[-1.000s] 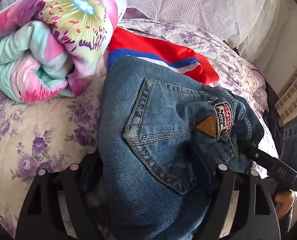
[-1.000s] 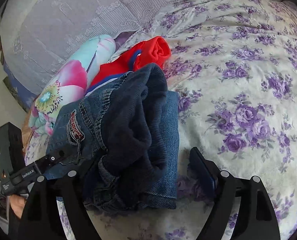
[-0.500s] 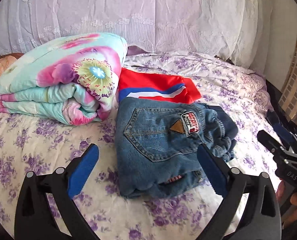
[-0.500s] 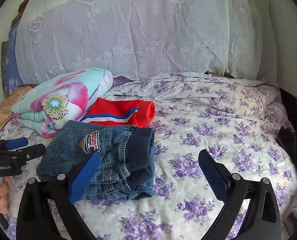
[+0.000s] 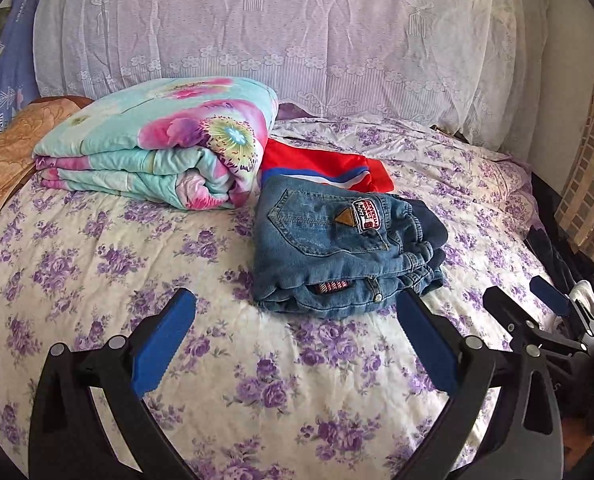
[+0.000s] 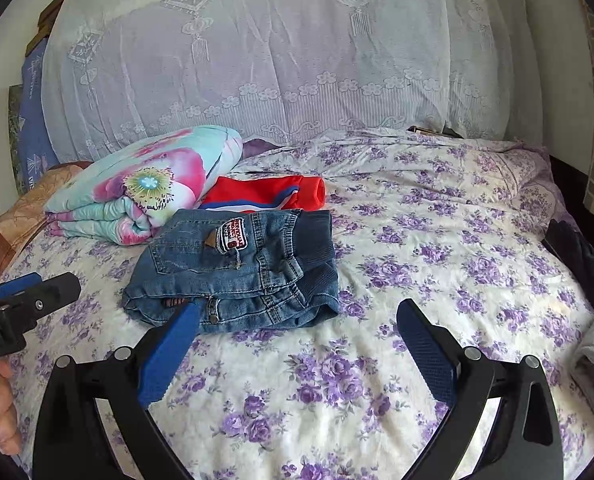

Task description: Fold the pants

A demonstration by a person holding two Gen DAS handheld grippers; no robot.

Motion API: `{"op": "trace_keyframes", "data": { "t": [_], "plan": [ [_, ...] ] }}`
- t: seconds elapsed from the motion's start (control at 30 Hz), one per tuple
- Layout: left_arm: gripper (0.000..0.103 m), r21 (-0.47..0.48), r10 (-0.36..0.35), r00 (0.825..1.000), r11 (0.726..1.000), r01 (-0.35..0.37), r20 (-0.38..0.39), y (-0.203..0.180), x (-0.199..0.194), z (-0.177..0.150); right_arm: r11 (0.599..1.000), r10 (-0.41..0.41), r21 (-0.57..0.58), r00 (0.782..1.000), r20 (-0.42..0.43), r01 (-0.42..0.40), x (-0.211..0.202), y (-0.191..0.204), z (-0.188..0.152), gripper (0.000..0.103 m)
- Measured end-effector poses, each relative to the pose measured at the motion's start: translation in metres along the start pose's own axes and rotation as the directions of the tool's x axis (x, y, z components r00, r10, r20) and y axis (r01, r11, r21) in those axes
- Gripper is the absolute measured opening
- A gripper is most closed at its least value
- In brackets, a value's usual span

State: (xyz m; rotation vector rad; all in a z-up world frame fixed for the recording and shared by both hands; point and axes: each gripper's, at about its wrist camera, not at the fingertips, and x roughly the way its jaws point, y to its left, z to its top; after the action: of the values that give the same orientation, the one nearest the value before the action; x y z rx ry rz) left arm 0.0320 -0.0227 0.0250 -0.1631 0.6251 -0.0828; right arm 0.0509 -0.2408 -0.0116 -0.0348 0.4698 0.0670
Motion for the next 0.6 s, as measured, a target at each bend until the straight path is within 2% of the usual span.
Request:
{"op": "trace_keyframes", "data": {
  "t": [0.1,0.23,0.3,0.43,0.6],
  "plan": [
    [0.098,0.009,0.024,1.000,1.000,-0.024,0.018,-0.003,-0.004,-0.007,1.000,0.015,0.018,1.000,0.018,-0.015,-0.002,0.001,-0.008,0.100],
    [0.098,0.058,0.061,0.997,0.996,-0.064,0.054,-0.009,-0.009,-0.015,0.998,0.045,0.038,0.999,-0.001,-0.045,0.003,-0.002,-0.015,0.100],
    [0.098,0.079,0.074,0.995,0.994,-0.079,0.066,-0.012,-0.010,-0.017,0.998,0.042,0.044,0.999,0.002,-0.042,0.002,-0.003,-0.016,0.100],
    [0.098,0.080,0.056,0.997,0.995,-0.060,0.053,-0.012,-0.011,-0.019,0.999,0.020,0.040,1.000,0.024,-0.021,-0.002,-0.003,-0.016,0.100],
    [0.098,0.109,0.092,0.993,0.989,-0.100,0.075,-0.016,-0.011,-0.023,0.998,0.030,0.048,0.999,0.027,-0.032,-0.004,-0.003,-0.017,0.100]
  ]
}}
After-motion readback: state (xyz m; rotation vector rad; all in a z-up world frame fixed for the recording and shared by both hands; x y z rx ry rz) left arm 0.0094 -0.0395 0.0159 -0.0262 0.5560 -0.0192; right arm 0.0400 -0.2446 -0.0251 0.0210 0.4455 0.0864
